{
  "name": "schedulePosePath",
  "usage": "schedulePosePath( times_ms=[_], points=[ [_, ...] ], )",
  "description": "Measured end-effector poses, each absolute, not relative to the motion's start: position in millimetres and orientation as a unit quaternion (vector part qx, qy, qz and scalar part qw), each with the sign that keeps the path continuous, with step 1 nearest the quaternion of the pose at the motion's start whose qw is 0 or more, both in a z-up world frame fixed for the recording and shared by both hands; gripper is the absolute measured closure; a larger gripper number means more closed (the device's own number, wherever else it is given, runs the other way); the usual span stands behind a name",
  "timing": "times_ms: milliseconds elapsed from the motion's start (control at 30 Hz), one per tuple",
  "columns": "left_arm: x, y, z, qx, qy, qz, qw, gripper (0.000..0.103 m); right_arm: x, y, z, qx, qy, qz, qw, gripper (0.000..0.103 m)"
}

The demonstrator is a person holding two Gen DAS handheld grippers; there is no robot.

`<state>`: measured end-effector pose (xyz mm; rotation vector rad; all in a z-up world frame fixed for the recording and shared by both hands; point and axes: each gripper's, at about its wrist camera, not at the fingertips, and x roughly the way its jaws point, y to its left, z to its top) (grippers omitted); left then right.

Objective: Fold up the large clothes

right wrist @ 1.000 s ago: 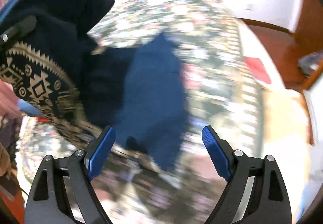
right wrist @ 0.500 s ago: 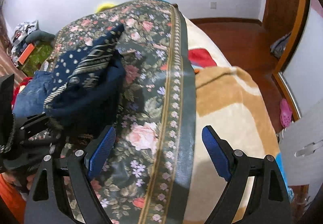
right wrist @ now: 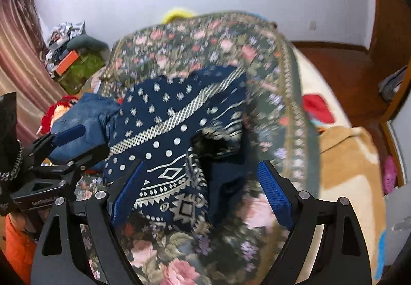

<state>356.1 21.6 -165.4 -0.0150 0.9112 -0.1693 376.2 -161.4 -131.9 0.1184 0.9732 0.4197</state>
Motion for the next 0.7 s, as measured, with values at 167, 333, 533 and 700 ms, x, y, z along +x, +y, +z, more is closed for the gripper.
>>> schedulePosePath(
  times_ms=[167,333,533,700],
  points=[
    [353,39,-202,-0.038,0.454,-0.087,0.886,0.006,384,-171,-181,0.060,0.521,0.171,0.834,0.017],
    [340,51,-211,-0.064,0.459,-0.087,0.882,0.005,373,-197,-195,0.076,0.535,0.164,0.826,0.009],
    [325,61,-209,-0.069,0.464,-0.076,0.880,0.005,359,-207,-183,0.067,0.534,0.157,0.828,0.008],
    [317,62,-195,-0.013,0.447,-0.044,0.893,0.005,355,-203,-165,0.060,0.514,0.165,0.840,0.008]
  ],
)
